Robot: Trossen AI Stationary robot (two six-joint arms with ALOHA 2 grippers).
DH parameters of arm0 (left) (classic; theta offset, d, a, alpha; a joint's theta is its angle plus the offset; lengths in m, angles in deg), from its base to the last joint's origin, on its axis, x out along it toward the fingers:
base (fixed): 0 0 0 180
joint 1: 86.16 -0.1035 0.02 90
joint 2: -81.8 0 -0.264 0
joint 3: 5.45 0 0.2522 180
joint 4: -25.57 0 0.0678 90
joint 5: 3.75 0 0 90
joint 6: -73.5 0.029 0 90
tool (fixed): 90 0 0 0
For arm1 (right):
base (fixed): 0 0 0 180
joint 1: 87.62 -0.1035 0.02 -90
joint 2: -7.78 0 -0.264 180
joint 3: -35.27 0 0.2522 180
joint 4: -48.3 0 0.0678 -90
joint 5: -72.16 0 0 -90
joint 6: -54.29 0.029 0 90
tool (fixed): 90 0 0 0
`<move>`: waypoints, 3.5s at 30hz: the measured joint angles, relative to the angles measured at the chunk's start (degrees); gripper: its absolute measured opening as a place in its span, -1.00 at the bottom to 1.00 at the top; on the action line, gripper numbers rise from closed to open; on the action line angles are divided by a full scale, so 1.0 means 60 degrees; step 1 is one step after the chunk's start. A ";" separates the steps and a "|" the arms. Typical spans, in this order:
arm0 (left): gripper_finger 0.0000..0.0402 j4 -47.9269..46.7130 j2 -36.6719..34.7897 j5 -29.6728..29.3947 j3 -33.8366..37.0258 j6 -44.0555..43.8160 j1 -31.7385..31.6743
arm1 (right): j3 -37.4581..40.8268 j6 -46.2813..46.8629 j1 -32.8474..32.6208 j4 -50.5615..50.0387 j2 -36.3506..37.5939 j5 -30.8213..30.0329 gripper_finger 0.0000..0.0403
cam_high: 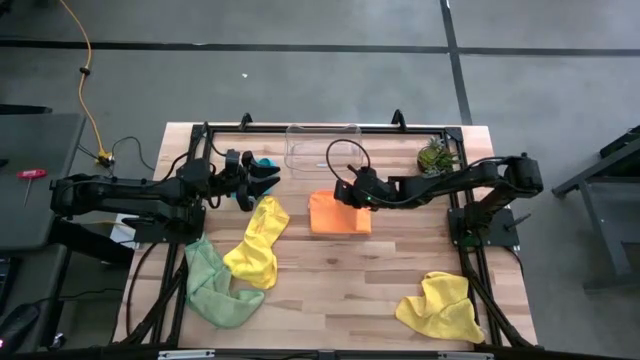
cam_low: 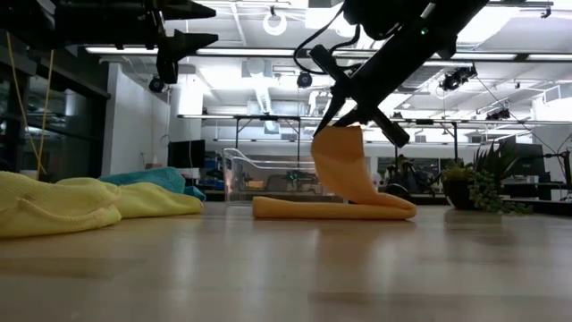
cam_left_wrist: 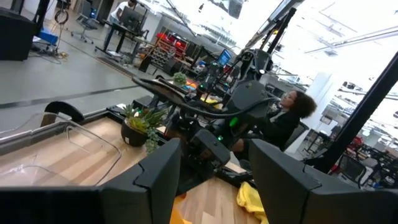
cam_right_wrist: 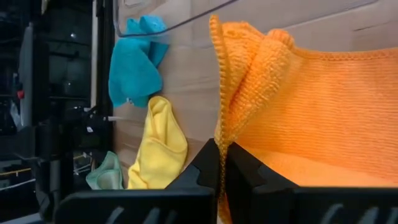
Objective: Fold microfiber towels
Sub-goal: Fold the orange microfiber towel
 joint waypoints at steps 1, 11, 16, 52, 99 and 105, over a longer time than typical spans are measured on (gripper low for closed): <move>-0.10 0.0000 0.0000 0.0000 0.0000 0.0000 -0.0003 | 0.0000 0.0000 0.0000 0.0007 0.0002 -0.0039 -1.00; -0.10 -0.0007 0.0000 -0.0029 0.0000 0.0000 0.0000 | -0.0002 0.0016 0.0000 0.0995 -0.0175 -0.0226 -1.00; -0.10 -0.0029 0.0000 -0.0038 0.0002 -0.0024 -0.0002 | 0.0000 0.0525 -0.0045 0.1635 -0.0758 0.0048 -1.00; -0.10 -0.0073 0.0000 -0.0250 0.0004 -0.0222 -0.0020 | -0.0011 0.0594 -0.0050 0.3832 -0.1685 0.1773 -0.05; -0.10 -0.0409 0.0110 0.0053 0.0002 -0.0576 0.0033 | 0.0360 -0.3614 0.0482 -0.5620 0.1546 0.2554 -0.17; -0.10 -0.2582 0.0839 0.0068 -0.0989 -0.0109 0.0039 | 0.2058 -0.2586 0.0470 -0.2803 0.2640 0.2620 -0.25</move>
